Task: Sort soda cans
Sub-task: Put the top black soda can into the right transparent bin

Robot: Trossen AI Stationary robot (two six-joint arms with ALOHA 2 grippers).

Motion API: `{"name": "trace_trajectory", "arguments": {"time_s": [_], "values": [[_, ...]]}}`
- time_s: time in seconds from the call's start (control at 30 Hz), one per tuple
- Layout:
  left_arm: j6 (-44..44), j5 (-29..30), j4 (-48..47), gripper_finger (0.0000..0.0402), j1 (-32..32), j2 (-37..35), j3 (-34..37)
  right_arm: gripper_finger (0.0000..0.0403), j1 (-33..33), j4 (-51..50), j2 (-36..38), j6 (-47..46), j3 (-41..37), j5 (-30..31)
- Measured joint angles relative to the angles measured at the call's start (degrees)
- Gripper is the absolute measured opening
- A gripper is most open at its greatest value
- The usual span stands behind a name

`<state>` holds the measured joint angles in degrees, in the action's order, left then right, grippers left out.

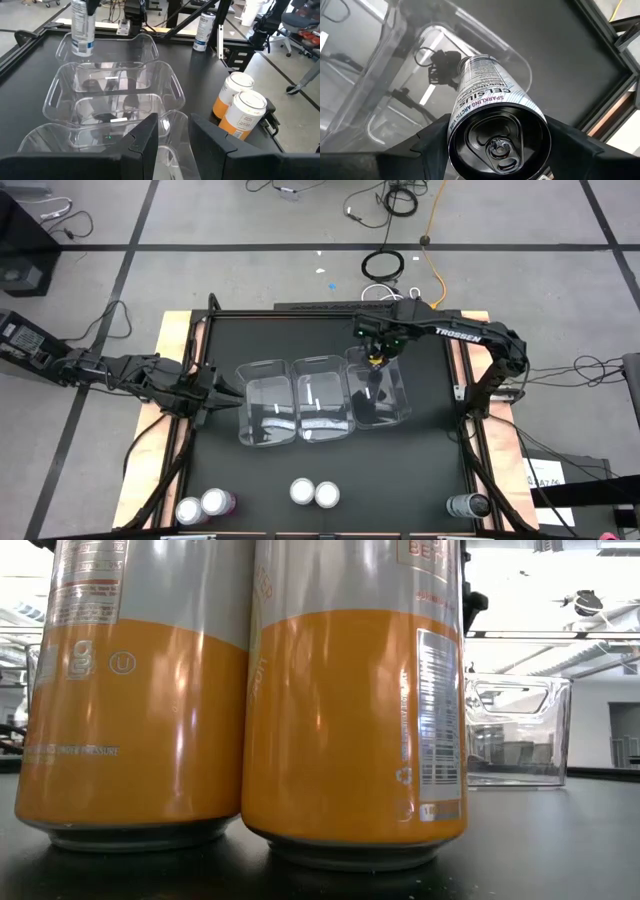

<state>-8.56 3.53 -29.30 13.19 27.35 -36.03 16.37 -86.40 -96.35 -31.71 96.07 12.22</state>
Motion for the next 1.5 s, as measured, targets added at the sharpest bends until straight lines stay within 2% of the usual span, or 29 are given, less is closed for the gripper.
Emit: {"name": "trace_trajectory", "arguments": {"time_s": [0.17,0.27,0.43,0.57,0.77,1.17,1.5], "values": [[0.00,0.00,-0.22,0.0116,0.01,-0.01,0.00,0.0254,1.76,1.12,0.15,2.41,-1.17,-1.04],[-0.02,0.00,-0.20,0.0116,0.02,0.00,0.00,0.0254,2.11,3.84,0.73,3.36,-4.74,-3.21],[-0.02,0.00,-0.20,0.0116,0.01,-0.02,0.00,0.0254,2.22,10.60,4.03,3.35,-12.67,-3.56],[0.00,0.00,-0.22,0.0116,0.00,-0.01,0.00,0.0254,3.22,11.71,5.92,2.33,-16.07,-3.52],[0.00,0.00,-0.24,0.0116,0.00,0.00,0.00,0.0254,6.28,14.17,5.92,2.93,-16.37,-6.56],[-0.08,0.00,-0.22,0.0116,0.00,0.00,0.00,0.0293,6.96,14.03,5.83,2.62,-16.37,-6.23],[-0.07,0.00,-0.20,0.0116,0.00,-0.02,0.00,0.0297,6.77,13.80,5.83,2.63,-16.31,-6.36]]}}
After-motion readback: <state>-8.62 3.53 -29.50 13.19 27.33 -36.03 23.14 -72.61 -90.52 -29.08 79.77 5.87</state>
